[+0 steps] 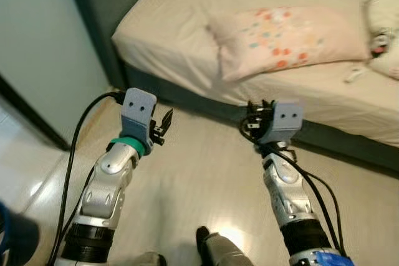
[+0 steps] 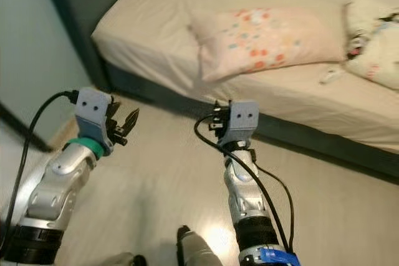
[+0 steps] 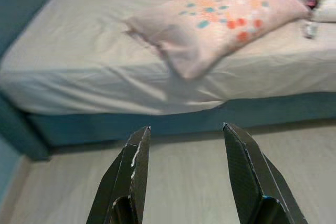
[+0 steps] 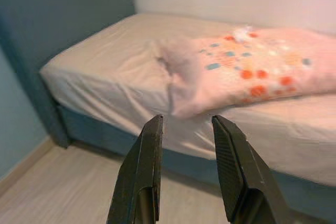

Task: Clean up the room

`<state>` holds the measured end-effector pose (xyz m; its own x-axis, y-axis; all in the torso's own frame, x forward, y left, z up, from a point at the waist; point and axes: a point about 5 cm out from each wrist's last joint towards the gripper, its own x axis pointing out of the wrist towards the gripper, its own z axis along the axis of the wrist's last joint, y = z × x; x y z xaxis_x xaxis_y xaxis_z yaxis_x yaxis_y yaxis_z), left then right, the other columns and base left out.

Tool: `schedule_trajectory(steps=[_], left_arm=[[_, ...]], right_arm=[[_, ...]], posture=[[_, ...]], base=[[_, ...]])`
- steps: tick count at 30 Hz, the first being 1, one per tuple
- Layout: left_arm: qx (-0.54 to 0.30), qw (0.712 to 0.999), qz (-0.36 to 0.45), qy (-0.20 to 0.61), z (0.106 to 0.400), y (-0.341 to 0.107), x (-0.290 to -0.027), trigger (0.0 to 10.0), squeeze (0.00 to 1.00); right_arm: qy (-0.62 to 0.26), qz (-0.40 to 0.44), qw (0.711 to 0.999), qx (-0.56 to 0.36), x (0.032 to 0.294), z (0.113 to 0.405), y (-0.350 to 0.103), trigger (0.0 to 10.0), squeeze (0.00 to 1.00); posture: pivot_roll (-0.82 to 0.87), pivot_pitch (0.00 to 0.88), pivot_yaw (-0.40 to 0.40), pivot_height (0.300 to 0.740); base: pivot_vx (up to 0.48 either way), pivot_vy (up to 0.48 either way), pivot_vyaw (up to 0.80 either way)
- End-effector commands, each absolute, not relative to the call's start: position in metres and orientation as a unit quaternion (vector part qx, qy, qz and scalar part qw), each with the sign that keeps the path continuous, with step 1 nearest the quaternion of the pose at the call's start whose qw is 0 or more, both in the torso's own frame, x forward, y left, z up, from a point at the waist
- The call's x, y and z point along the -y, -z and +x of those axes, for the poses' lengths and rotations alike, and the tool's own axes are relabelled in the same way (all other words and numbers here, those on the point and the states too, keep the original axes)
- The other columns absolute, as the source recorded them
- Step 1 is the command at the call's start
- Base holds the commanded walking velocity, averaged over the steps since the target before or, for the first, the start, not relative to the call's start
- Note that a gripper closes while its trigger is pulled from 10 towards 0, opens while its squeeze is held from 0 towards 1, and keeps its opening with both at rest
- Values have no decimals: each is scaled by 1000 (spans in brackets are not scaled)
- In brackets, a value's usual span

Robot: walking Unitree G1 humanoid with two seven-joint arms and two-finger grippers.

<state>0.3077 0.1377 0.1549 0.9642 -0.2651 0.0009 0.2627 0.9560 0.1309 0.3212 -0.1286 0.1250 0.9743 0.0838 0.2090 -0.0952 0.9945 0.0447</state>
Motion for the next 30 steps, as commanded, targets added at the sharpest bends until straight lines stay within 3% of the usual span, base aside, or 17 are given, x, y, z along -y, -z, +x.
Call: schedule_trajectory(steps=[1, 30], left_arm=[[-3, 988, 66, 136, 306, -148, -137, 10000, 0], [2, 988, 49, 149, 308, -151, -134, 10000, 0]], right_arm=[[-44, 31, 995, 89, 129, 318, -117, 10000, 0], [-45, 36, 994, 91, 129, 319, -119, 10000, 0]], posture=[[7, 128, 36, 740], [6, 128, 33, 740]], base=[[0, 0, -800], [0, 0, -800]])
